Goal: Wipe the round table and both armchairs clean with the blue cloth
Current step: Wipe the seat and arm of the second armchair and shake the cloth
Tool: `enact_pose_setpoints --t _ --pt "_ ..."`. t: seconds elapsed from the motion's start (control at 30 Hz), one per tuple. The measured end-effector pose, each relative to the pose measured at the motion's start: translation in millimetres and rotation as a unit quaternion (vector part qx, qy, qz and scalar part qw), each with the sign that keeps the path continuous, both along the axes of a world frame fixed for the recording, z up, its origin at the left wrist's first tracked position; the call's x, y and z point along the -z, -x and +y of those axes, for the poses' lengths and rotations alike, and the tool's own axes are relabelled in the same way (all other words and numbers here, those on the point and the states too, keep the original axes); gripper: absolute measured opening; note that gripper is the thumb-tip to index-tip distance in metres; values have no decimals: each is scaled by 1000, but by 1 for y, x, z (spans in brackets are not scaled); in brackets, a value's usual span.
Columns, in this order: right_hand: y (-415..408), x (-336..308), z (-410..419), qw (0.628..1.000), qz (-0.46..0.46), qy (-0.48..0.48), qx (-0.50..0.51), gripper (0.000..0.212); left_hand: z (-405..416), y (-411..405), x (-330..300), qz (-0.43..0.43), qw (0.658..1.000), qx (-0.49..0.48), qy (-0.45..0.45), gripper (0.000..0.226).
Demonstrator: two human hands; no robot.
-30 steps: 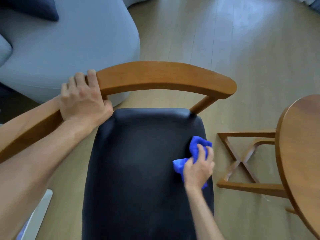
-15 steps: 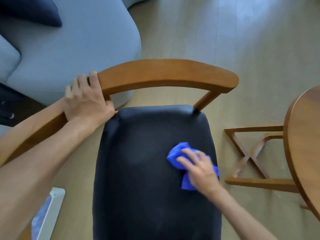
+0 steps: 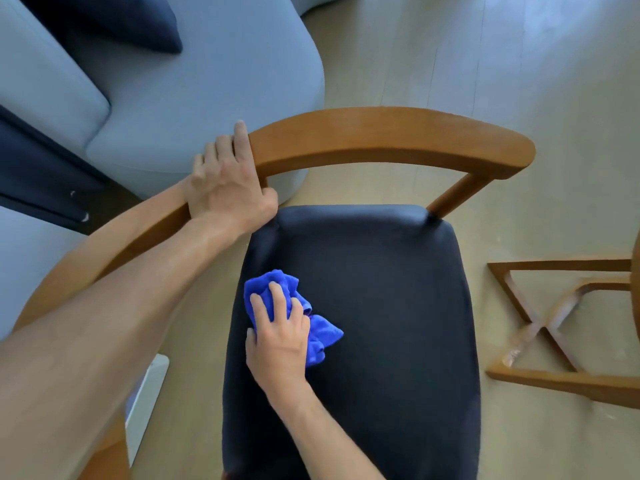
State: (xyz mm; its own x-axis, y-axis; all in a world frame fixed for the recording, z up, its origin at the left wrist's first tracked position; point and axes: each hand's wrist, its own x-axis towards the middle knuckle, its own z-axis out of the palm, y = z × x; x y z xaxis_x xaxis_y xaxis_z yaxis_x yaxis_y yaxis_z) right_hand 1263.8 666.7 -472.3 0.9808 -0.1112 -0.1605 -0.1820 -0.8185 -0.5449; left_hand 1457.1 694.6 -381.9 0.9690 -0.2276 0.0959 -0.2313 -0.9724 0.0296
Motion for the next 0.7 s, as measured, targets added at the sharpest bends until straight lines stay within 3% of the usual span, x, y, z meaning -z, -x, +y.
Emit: enact_pose_setpoints --t 0.13,0.23,0.3,0.33,0.4,0.47,0.5,0.57,0.7 --pt "22 -12 -65 998 -38 -13 -38 48 1 6 -6 6 998 10 55 91" --pt "52 -13 -145 994 -53 72 54 47 3 35 2 -74 988 99 93 79" --pt "76 -7 -183 987 -24 118 110 51 2 80 25 -65 981 157 94 72" --pt "85 -2 -193 984 -6 135 115 53 1 107 38 -16 987 131 86 71" --pt "96 11 -199 984 20 148 92 57 -3 156 62 142 986 -58 72 75" --pt "100 26 -195 984 27 153 82 59 -12 186 82 249 931 -249 93 84" --pt "102 33 -192 984 27 156 86 60 -20 195 89 266 913 -291 109 87" --pt "105 47 -189 981 22 170 94 61 -35 202 96 238 914 -296 141 89" --pt "107 65 -191 975 4 203 89 61 -44 188 106 177 937 -217 211 80"
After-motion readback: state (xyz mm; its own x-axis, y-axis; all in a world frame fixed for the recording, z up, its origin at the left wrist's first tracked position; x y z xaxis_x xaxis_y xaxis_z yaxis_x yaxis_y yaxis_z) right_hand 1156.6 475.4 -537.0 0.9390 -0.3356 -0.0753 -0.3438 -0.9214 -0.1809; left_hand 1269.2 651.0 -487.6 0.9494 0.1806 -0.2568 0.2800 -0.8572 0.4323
